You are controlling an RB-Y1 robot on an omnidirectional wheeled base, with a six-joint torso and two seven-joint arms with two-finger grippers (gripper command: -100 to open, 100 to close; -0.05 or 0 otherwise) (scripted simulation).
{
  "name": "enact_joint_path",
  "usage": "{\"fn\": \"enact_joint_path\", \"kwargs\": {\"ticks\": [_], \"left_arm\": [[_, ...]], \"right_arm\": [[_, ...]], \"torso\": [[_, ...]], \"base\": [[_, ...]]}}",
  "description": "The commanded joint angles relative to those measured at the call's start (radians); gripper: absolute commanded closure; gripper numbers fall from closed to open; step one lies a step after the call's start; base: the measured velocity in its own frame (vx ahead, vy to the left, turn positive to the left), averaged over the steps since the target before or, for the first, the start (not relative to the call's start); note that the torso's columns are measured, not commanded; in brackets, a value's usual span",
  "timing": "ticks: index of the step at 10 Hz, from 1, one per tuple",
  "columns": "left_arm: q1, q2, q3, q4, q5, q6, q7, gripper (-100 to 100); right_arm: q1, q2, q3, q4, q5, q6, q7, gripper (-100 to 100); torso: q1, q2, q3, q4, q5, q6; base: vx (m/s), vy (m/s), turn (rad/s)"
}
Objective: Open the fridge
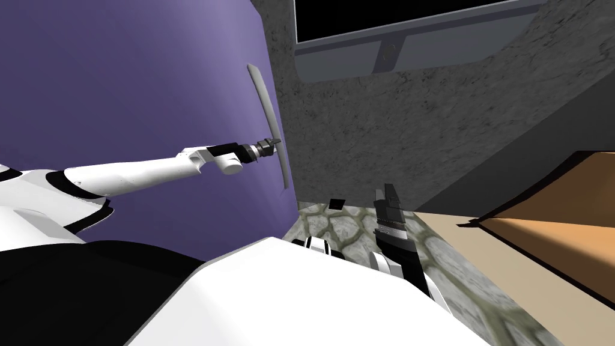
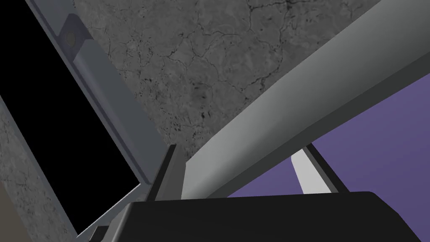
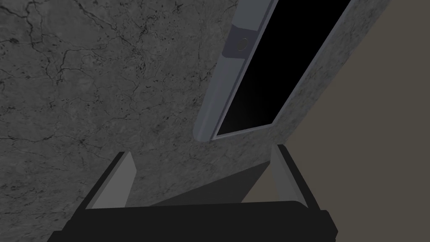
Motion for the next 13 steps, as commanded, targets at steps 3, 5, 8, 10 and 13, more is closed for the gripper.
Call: {"fn": "enact_joint_path", "kwargs": {"ticks": [3,5,8,10,13], "left_arm": [[-0.018,0.027,-0.035,-0.058,0.008,-0.042,0.008,100],[-0.021,0.038,-0.036,-0.123,-0.005,-0.061,0.026,100],[-0.023,0.043,-0.032,-0.154,-0.01,-0.072,0.035,100],[-0.026,0.054,-0.025,-0.215,-0.02,-0.093,0.054,100],[-0.026,0.054,-0.025,-0.215,-0.02,-0.093,0.054,100]], "right_arm": [[0.0,0.0,0.0,0.0,0.0,0.0,0.0,0],[0.0,0.0,0.0,0.0,0.0,0.0,0.0,0],[0.0,0.0,0.0,0.0,0.0,0.0,0.0,0],[0.0,0.0,0.0,0.0,0.0,0.0,0.0,0],[0.0,0.0,0.0,0.0,0.0,0.0,0.0,0]], "torso": [[0.001,-0.002,-0.002,0.0,0.0,0.001],[0.001,-0.005,-0.003,-0.004,0.0,0.0],[0.002,-0.002,0.0,-0.002,0.002,-0.001],[0.006,-0.004,-0.002,-0.002,0.002,-0.002],[0.007,-0.002,-0.001,0.0,0.003,-0.004]], "base": [[-0.109,-0.059,0.002],[-0.129,-0.012,-0.016],[-0.153,-0.025,-0.025],[-0.13,-0.012,-0.004],[-0.069,-0.012,-0.007]]}}
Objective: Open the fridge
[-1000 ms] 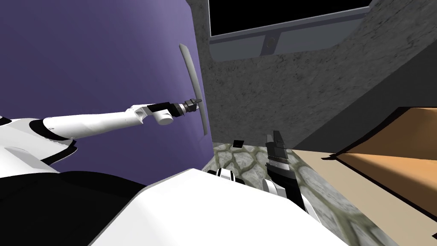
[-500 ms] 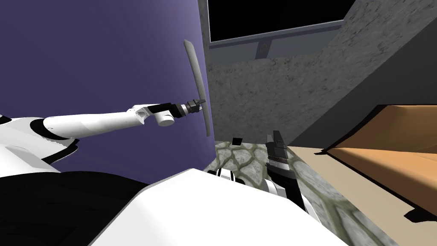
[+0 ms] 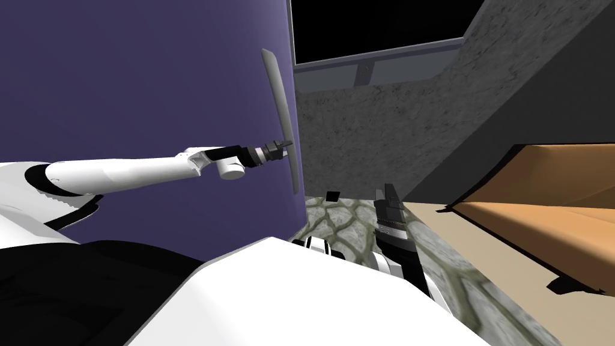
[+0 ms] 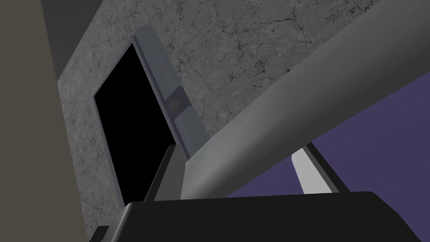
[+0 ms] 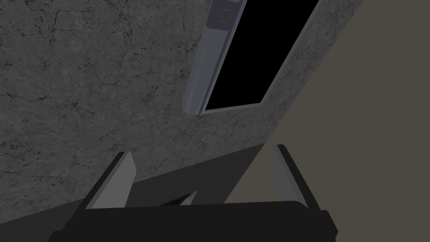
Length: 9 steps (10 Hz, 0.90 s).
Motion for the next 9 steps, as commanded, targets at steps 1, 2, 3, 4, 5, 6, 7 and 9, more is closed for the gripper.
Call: {"fn": "enact_joint_path", "kwargs": {"ticks": [1,2,3,4,5,6,7,9], "left_arm": [[-0.039,-0.003,-0.009,-0.05,-0.019,-0.011,0.028,100],[-0.051,-0.003,-0.029,-0.057,-0.019,-0.011,0.028,100],[-0.039,-0.003,-0.009,-0.057,-0.019,-0.011,0.028,100],[-0.065,0.034,-0.017,-0.062,-0.003,-0.005,0.046,-100],[-0.074,0.049,-0.009,-0.066,0.011,-0.002,0.052,-100],[-0.082,0.064,-0.001,-0.071,0.026,0.0,0.059,-100],[-0.099,0.095,0.014,-0.081,0.054,0.005,0.073,-100],[-0.099,0.095,0.014,-0.081,0.054,0.005,0.073,-100]], "right_arm": [[0.0,0.0,0.0,0.0,0.0,0.0,0.0,0],[0.0,0.0,0.0,0.0,0.0,0.0,0.0,0],[0.0,0.0,0.0,0.0,0.0,0.0,0.0,0],[0.0,0.0,0.0,0.0,0.0,0.0,0.0,0],[0.0,0.0,0.0,0.0,0.0,0.0,0.0,0],[0.0,0.0,0.0,0.0,0.0,0.0,0.0,0],[0.0,0.0,0.0,0.0,0.0,0.0,0.0,0],[0.0,0.0,0.0,0.0,0.0,0.0,0.0,0]], "torso": [[0.0,-0.002,-0.001,0.0,0.0,0.0],[-0.003,0.005,0.003,0.0,-0.001,0.004],[-0.005,0.007,0.005,-0.002,0.001,0.003],[-0.003,0.003,0.001,0.0,0.0,0.001],[-0.003,-0.006,-0.003,-0.004,-0.001,0.003],[-0.004,-0.013,-0.007,-0.009,-0.001,0.005],[-0.004,-0.015,-0.009,-0.01,-0.001,0.005],[-0.007,-0.01,-0.005,-0.009,-0.002,0.006]], "base": [[-0.129,0.011,0.02],[-0.172,-0.015,-0.034],[-0.127,-0.044,-0.018],[-0.029,-0.018,0.047],[0.039,0.012,0.075],[0.046,0.019,0.036],[0.044,0.021,0.062],[0.038,0.015,0.021]]}}
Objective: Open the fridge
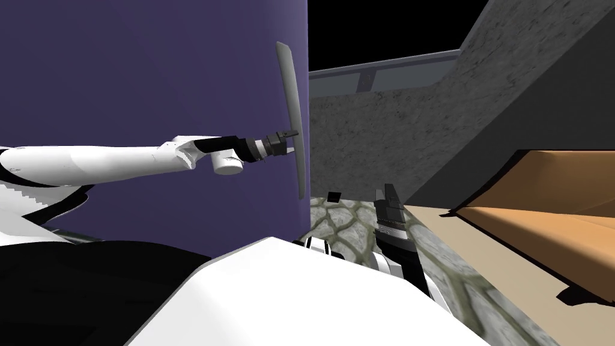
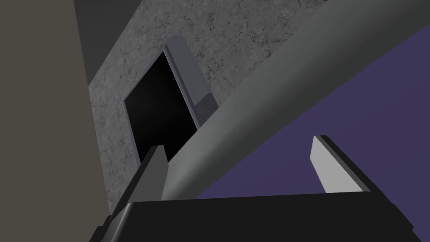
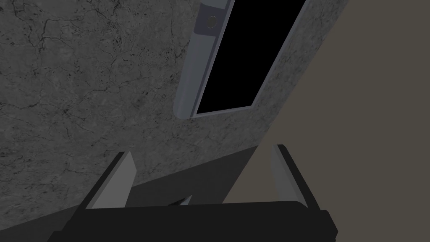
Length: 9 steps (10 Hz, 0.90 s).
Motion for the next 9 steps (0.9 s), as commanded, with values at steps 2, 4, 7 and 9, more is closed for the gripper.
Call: {"fn": "enact_joint_path", "kwargs": {"ticks": [2,4,7,9], "left_arm": [[0.004,0.072,0.049,-0.014,0.074,-0.011,0.007,-100],[0.004,0.072,0.049,-0.014,0.074,-0.011,0.007,-100],[-0.004,0.087,0.057,-0.019,0.088,-0.008,0.013,-100],[-0.005,0.089,0.051,-0.019,0.09,-0.012,0.011,0]], "right_arm": [[0.0,0.0,0.0,0.0,0.0,0.0,0.0,0],[0.0,0.0,0.0,0.0,0.0,0.0,0.0,0],[0.0,0.0,0.0,0.0,0.0,0.0,0.0,0],[0.0,0.0,0.0,0.0,0.0,0.0,0.0,0]], "torso": [[-0.002,0.004,0.003,0.001,-0.001,0.0],[-0.002,0.005,0.003,0.002,-0.001,0.0],[-0.001,0.003,0.002,0.001,0.0,0.0],[-0.001,0.002,0.001,0.0,0.0,0.0]], "base": [[0.024,0.01,0.052],[0.022,0.006,0.011],[0.004,0.002,0.013],[0.0,0.0,0.0]]}}
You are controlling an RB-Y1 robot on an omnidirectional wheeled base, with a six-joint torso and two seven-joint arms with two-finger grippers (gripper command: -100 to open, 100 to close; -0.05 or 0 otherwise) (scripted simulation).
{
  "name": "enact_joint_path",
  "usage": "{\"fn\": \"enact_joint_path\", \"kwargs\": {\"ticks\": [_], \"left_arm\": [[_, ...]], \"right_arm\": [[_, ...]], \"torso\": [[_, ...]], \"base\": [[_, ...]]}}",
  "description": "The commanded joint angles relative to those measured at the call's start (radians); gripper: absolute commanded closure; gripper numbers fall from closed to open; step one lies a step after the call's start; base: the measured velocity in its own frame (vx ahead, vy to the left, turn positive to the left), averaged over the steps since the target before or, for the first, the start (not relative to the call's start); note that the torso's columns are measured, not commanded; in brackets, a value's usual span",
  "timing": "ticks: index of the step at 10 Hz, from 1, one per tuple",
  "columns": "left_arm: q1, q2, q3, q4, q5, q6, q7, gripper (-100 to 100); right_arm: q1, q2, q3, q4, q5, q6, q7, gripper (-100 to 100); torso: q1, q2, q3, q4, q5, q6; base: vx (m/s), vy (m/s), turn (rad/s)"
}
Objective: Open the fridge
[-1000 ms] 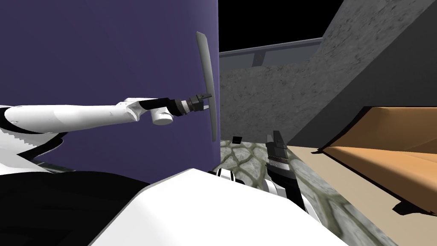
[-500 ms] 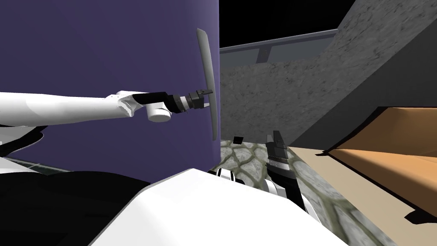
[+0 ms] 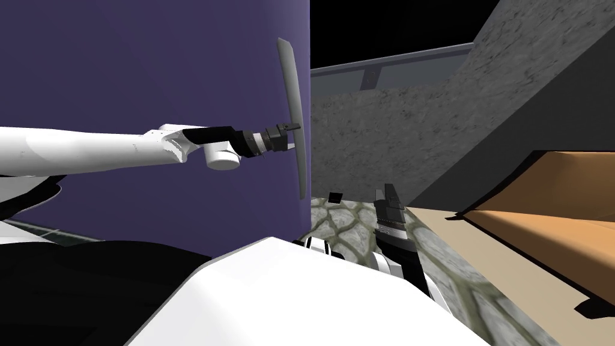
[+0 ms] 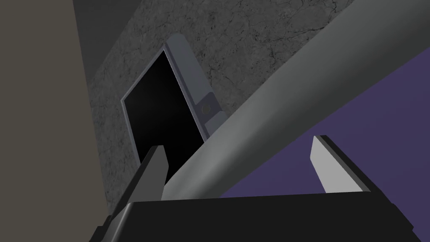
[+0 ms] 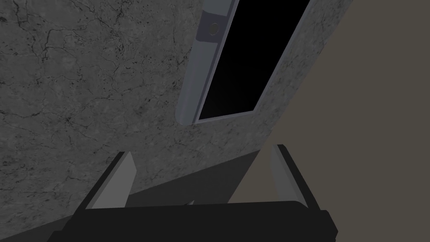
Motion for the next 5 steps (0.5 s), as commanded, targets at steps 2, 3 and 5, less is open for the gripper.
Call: {"fn": "enact_joint_path", "kwargs": {"ticks": [2,3,5], "left_arm": [[0.0,0.0,0.0,0.0,0.0,0.0,0.0,0],[0.0,0.0,0.0,0.0,0.0,0.0,0.0,0],[0.0,0.0,0.0,0.0,0.0,0.0,0.0,0]], "right_arm": [[0.0,0.0,0.0,0.0,0.0,0.0,0.0,0],[0.0,0.0,0.0,0.0,0.0,0.0,0.0,0],[0.0,0.0,0.0,0.0,0.0,0.0,0.0,0]], "torso": [[0.0,0.0,0.0,0.0,0.0,0.0],[0.0,0.0,0.0,0.0,0.0,0.0],[0.0,0.0,0.0,0.0,0.0,0.0]], "base": [[0.0,0.0,0.0],[0.0,0.0,0.0],[0.0,0.0,0.0]]}}
